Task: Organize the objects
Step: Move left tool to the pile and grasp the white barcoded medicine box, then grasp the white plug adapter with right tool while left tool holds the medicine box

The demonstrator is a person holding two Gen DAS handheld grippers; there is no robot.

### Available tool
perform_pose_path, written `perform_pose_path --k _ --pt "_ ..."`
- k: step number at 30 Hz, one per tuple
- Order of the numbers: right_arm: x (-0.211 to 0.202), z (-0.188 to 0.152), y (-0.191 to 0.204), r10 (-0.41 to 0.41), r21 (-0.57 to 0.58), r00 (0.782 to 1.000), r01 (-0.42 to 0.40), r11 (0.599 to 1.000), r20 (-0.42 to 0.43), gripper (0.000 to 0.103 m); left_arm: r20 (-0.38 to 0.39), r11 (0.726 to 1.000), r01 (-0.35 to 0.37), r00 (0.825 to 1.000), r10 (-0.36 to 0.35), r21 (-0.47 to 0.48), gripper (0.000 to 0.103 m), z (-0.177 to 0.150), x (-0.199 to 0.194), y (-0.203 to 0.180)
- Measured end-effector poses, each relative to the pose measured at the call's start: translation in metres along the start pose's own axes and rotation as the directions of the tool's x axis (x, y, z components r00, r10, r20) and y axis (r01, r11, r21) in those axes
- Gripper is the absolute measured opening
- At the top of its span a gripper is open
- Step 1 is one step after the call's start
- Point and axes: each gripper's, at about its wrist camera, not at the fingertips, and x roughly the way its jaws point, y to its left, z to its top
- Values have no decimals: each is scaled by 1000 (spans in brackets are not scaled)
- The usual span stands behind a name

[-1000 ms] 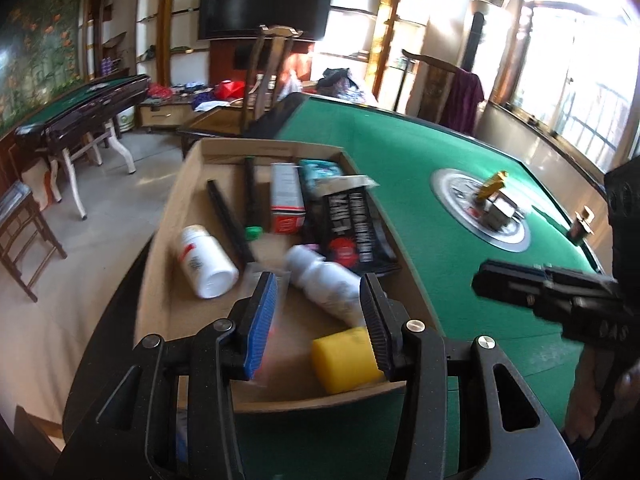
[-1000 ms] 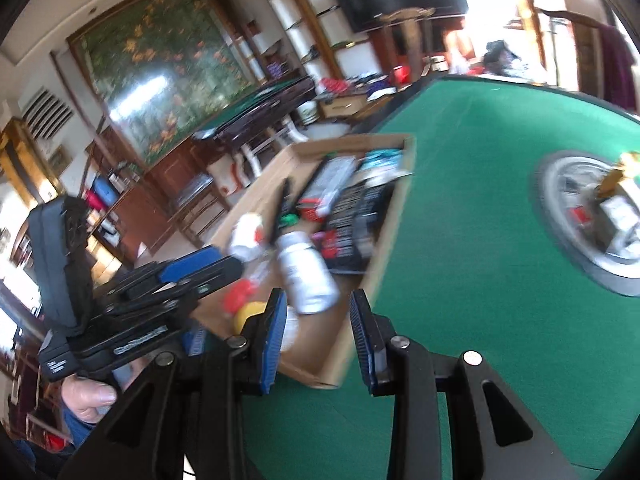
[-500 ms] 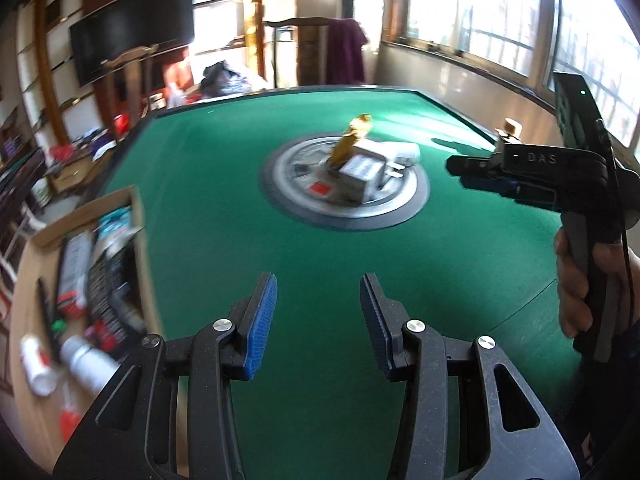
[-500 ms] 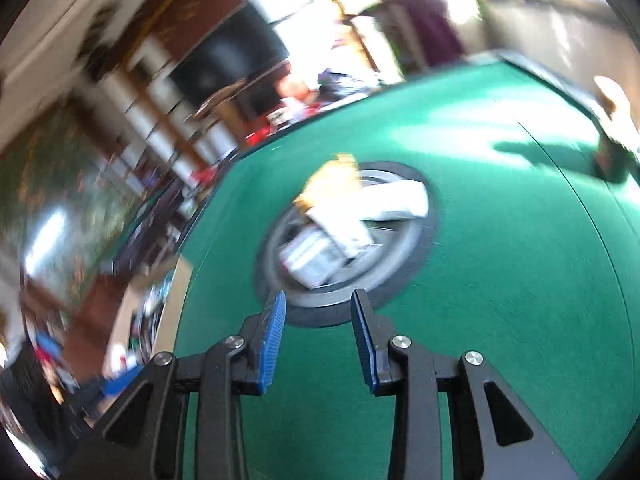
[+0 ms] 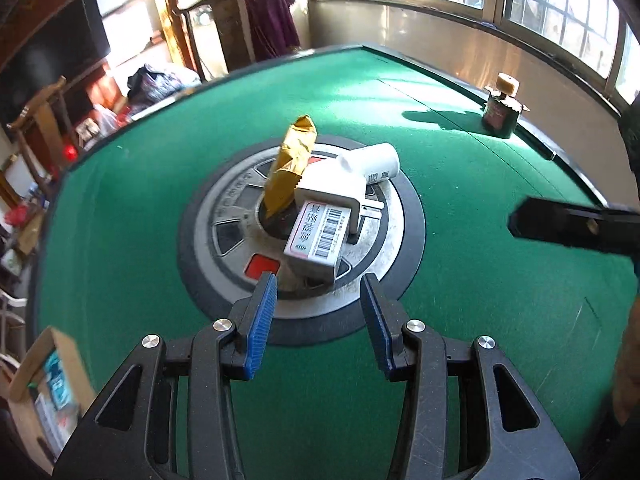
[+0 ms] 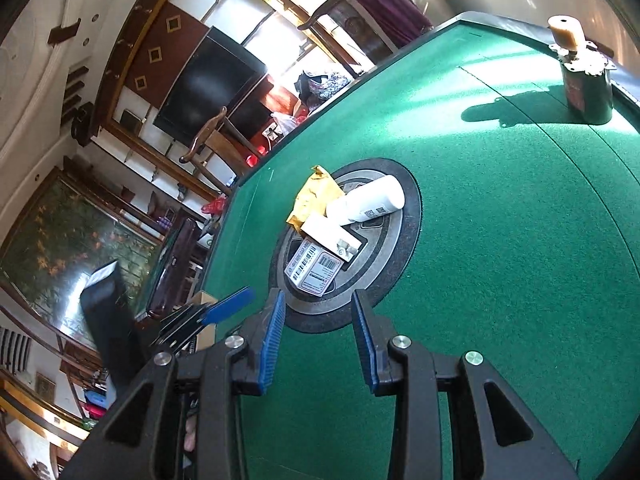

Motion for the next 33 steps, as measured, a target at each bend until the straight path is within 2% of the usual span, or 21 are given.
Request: perform_pose_path --k 6,10,13,15,16,17,19,21,24,25,26,28,31,33 --pt "-1 0 -3 21 37 1000 -21 999 -14 34 -52 999 50 997 -49 10 43 14 25 7" --pt "0 0 -1 12 27 1000 -12 1000 -10 34 -64 1000 8 998 -6 31 43 23 41 1" --pt "1 0 -2 0 22 1000 0 1000 -9 34 -81 1000 18 997 -18 2 43 30 57 -1" --pt "2 1 -3 -18 13 1000 18 1000 -5 34 -88 999 -12 996 8 -39 43 30 64 -2" --pt "2 1 -3 -27 10 1000 27 1000 -2 34 -89 997 -14 996 8 -72 41 29 64 0" --pt "3 2 -4 -37 6 999 37 999 2 34 -74 994 -5 997 -3 -111 33 27 62 3" --pt "4 3 -6 -53 3 999 53 999 7 34 -56 986 -5 998 -4 -165 33 21 55 4" --pt "4 4 -8 -64 0 998 64 998 13 34 -41 976 -36 999 28 -215 33 6 41 5" --pt "7 4 -6 -73 -30 997 74 997 18 34 -34 944 -85 996 78 -319 33 -26 15 8" --pt "8 4 -3 -77 -50 997 78 996 19 34 -23 930 -121 992 121 -346 33 -39 4 9" --pt "11 4 0 -83 -78 996 84 993 18 34 -13 922 -147 988 153 -358 33 -48 -3 8" --pt "18 3 9 -91 -141 996 91 986 10 34 -6 909 -161 985 172 -385 33 -63 -13 12" --pt "30 6 26 -127 -266 992 124 956 8 34 -33 904 -205 978 208 -375 34 -74 -3 13" --pt "35 11 36 -150 -327 988 152 933 30 34 -9 906 -215 974 228 -365 33 -73 0 11"
